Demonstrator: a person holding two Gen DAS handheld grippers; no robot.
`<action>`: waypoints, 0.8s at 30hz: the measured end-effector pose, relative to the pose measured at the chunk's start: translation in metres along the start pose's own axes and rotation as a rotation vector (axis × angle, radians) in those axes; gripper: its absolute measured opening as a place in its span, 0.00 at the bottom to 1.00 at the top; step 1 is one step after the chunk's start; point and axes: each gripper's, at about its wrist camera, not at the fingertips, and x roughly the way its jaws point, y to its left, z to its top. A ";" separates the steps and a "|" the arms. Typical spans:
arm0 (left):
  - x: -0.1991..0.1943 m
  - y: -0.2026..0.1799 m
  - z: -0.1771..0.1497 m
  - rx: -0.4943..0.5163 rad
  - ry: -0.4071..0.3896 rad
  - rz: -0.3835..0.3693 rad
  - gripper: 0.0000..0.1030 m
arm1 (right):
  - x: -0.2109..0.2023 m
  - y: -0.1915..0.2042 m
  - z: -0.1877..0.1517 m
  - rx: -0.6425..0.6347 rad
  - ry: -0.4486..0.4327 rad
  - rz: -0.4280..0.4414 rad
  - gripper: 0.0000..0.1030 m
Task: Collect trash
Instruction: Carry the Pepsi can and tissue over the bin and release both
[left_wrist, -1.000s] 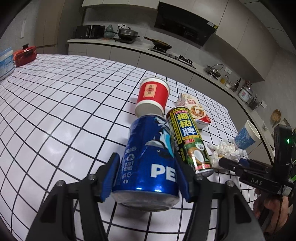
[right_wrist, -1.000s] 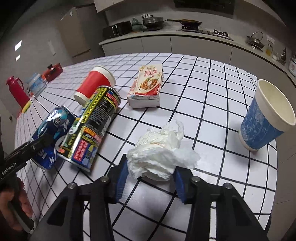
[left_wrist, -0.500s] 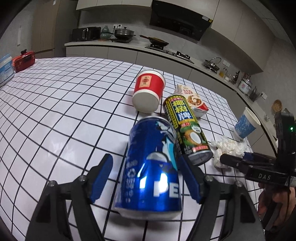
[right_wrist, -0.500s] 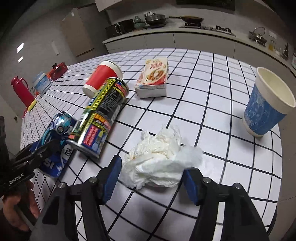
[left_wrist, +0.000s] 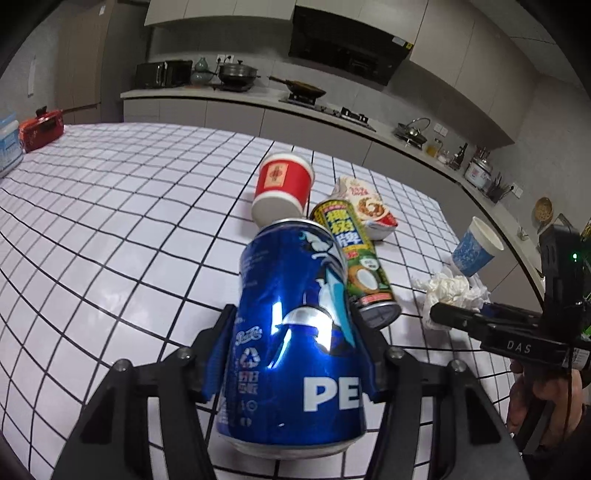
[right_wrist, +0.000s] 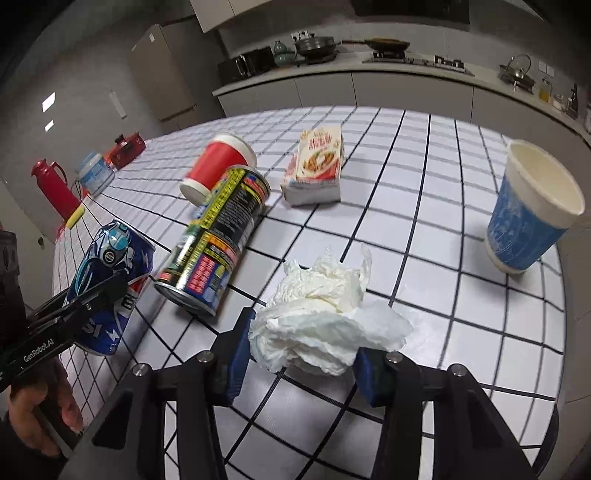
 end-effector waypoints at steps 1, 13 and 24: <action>-0.004 -0.004 0.001 0.004 -0.007 0.000 0.56 | -0.005 0.001 0.000 -0.003 -0.011 0.001 0.49; -0.015 -0.056 -0.004 0.028 -0.029 -0.022 0.56 | -0.081 -0.014 -0.003 -0.014 -0.128 0.011 0.49; -0.016 -0.139 -0.018 0.095 -0.022 -0.086 0.56 | -0.149 -0.082 -0.037 0.050 -0.175 -0.039 0.49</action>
